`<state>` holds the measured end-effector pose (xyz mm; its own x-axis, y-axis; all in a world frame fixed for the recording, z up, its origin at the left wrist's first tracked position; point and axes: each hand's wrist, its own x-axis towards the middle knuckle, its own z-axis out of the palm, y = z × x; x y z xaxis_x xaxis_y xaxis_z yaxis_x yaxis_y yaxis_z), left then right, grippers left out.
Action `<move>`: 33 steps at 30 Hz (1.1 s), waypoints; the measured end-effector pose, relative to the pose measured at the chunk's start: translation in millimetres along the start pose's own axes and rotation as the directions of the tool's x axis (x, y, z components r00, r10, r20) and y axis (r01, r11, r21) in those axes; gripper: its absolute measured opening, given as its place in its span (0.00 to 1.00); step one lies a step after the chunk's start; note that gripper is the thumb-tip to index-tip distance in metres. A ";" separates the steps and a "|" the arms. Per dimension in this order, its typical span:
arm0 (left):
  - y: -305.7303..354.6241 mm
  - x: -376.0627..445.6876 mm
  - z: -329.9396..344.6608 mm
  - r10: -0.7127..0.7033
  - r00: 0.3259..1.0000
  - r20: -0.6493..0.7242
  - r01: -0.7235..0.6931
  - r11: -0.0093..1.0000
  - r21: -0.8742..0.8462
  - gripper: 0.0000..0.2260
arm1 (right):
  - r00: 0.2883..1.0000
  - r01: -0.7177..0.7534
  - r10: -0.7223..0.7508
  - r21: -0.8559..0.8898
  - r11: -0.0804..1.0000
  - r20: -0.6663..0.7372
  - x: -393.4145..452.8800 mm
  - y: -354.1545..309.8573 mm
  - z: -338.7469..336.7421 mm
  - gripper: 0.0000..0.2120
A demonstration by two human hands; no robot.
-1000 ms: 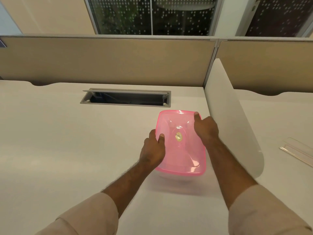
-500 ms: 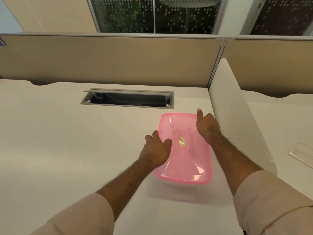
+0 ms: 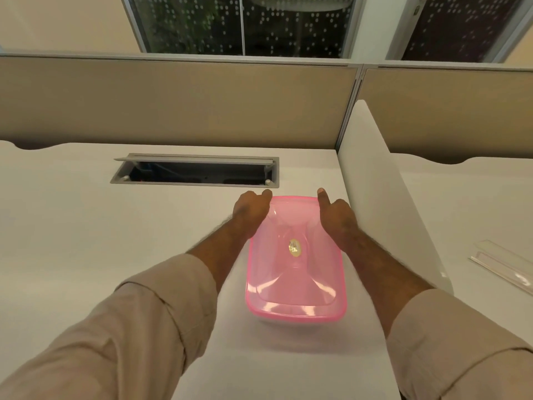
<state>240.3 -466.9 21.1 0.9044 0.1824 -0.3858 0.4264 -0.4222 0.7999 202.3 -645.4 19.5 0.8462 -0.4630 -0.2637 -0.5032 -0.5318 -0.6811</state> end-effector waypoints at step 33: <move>3.8 -9.8 5.7 0.319 0.947 -0.044 -0.280 0.882 0.378 0.17 | 0.982 -0.189 0.188 0.041 0.981 0.036 11.9 -1.5 1.0 0.34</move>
<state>232.9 -475.3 25.3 0.9930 0.0772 -0.0898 0.1169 -0.7595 0.6399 213.3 -649.4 16.7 0.7425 -0.5288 -0.4112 -0.6465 -0.4052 -0.6463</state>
